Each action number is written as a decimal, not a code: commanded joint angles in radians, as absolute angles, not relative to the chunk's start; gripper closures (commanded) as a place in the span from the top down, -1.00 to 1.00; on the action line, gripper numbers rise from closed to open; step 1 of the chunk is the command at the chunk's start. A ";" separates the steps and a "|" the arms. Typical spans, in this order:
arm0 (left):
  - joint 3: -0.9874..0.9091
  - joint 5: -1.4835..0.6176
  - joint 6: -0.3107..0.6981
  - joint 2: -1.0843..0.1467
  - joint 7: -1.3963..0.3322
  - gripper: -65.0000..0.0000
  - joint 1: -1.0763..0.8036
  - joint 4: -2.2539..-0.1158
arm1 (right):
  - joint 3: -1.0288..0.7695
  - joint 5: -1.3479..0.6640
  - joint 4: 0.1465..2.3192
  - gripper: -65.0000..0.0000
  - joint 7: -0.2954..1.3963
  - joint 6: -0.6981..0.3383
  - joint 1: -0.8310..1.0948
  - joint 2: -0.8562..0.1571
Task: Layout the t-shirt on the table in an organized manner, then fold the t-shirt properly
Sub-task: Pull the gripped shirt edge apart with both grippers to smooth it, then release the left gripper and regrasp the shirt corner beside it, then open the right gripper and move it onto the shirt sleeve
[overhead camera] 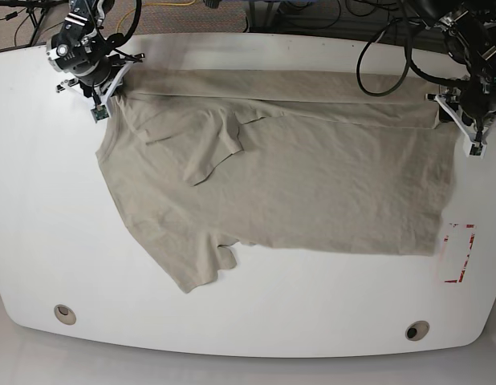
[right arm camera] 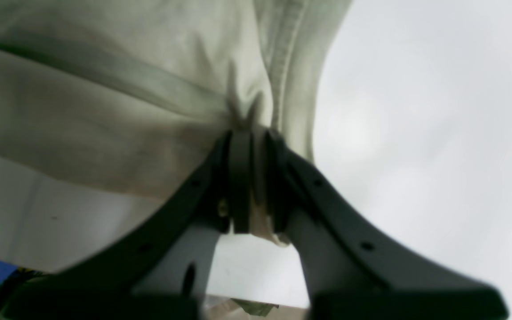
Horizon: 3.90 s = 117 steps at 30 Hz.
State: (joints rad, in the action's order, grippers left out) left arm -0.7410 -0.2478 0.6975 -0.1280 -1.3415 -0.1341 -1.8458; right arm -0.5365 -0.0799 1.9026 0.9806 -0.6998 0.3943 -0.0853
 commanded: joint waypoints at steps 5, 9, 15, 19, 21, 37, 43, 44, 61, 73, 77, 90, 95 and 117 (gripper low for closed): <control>-0.667 -0.257 0.698 -0.183 -1.331 -0.12 -0.127 -1.805 | -0.541 -0.084 1.917 -0.82 0.974 -0.698 0.390 -0.093; -0.607 -0.252 0.698 -0.216 -1.326 -0.12 -0.127 -1.756 | -0.541 -0.090 1.917 -0.82 0.974 -0.698 0.390 -0.091; -0.567 -0.249 0.698 -0.282 -1.250 -0.13 -0.122 -1.638 | -0.541 -0.090 1.917 -0.82 0.972 -0.698 0.390 -0.091; -0.544 -0.249 0.698 -0.346 -1.221 -0.13 -0.119 -1.573 | -0.542 -0.091 1.917 -0.82 0.972 -0.698 0.390 -0.091; -0.541 -0.249 0.698 -0.377 -1.216 -0.13 -0.119 -1.546 | -0.542 -0.091 1.917 -0.82 0.972 -0.698 0.390 -0.091; -0.478 -0.251 0.698 -0.555 -1.076 -0.13 -0.004 -1.460 | -0.542 -0.093 1.917 -0.82 0.972 -0.698 0.392 -0.091; -0.475 -0.249 0.698 -0.595 -1.076 -0.13 0.070 -1.460 | -0.542 -0.093 1.917 -0.82 0.972 -0.698 0.392 -0.091; -0.475 -0.249 0.698 -0.598 -1.076 -0.13 0.081 -1.460 | -0.542 -0.093 1.917 -0.82 0.972 -0.698 0.392 -0.091; -0.478 -0.259 0.698 -0.622 -1.125 -0.13 0.101 -1.509 | -0.542 -0.093 1.920 -0.82 0.972 -0.698 0.389 -0.091; -0.515 -0.252 0.698 -0.398 -1.208 -0.14 -0.067 -1.730 | -0.542 -0.093 1.919 -0.82 0.970 -0.698 0.384 -0.091; -0.519 -0.249 0.698 -0.338 -1.207 -0.14 -0.097 -1.741 | -0.542 -0.093 1.919 -0.82 0.970 -0.698 0.384 -0.093; -0.521 -0.096 0.698 -0.300 -1.020 -0.14 -0.214 -1.610 | -0.552 -0.085 1.919 -0.82 0.970 -0.698 0.384 -0.102; -0.521 -0.093 0.698 -0.315 -0.993 -0.14 -0.231 -1.569 | -0.587 -0.085 1.916 -0.82 0.970 -0.698 0.383 -0.116; -0.518 -0.099 0.698 -0.317 -1.021 -0.14 -0.352 -1.692 | -0.622 -0.110 1.931 -0.81 0.975 -0.698 0.392 -0.148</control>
